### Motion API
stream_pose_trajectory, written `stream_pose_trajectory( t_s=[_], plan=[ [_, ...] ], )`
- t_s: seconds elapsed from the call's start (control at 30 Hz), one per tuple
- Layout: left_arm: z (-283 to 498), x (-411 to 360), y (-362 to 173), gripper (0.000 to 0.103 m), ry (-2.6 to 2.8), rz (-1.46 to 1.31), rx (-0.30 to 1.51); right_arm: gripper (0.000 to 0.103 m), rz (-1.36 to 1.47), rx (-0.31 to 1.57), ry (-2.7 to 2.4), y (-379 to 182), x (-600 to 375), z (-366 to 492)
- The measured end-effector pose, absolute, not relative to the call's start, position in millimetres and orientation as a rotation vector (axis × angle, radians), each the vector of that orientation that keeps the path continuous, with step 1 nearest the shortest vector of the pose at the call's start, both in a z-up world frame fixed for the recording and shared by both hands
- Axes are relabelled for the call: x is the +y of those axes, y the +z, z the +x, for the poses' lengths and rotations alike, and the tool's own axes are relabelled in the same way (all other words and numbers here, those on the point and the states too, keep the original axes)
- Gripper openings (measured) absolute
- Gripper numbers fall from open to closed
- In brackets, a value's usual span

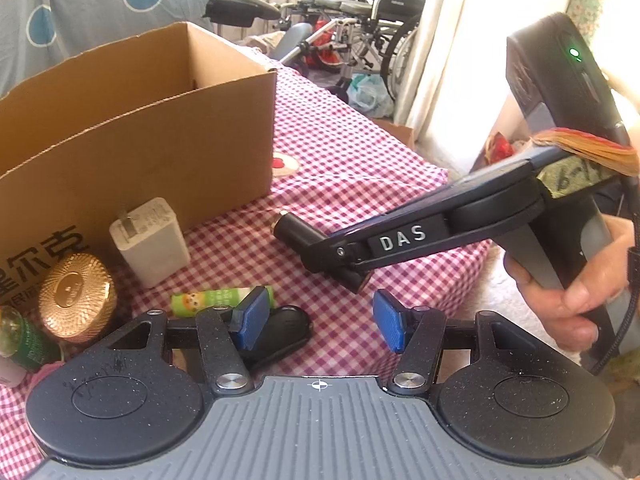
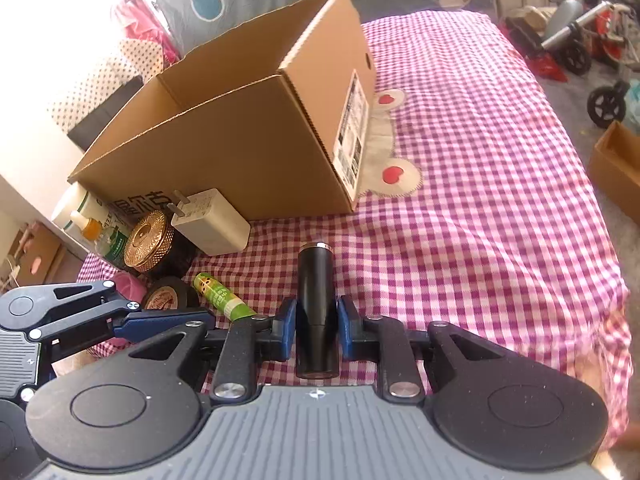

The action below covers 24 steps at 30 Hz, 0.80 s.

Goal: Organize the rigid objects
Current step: 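Lift the black cylinder with the right gripper and carry it over the box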

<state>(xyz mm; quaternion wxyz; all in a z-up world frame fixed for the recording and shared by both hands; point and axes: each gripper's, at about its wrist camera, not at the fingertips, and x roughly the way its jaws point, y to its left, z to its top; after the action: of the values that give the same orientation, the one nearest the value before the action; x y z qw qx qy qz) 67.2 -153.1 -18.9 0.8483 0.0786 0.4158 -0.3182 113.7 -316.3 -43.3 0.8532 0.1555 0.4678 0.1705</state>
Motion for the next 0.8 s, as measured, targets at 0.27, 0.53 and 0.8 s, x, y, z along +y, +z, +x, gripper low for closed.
stream_pose_trajectory(
  t_s=[0.27,0.53,0.8],
  plan=[
    [65.8,-176.8,-21.3,0.058,-0.717,0.21,0.891,0.024,0.594,0.994,0.334,-58.0,-346.1,102.2],
    [77.6,-195.0,-32.0,0.047,-0.713,0.212,0.963,0.024,0.722,0.989,0.351,-66.9,-362.3,101.2],
    [86.2,-206.7,-36.5,0.047,-0.715,0.22,0.994,0.024,0.816,0.985,0.374,-74.7,-378.6,96.9]
  ],
)
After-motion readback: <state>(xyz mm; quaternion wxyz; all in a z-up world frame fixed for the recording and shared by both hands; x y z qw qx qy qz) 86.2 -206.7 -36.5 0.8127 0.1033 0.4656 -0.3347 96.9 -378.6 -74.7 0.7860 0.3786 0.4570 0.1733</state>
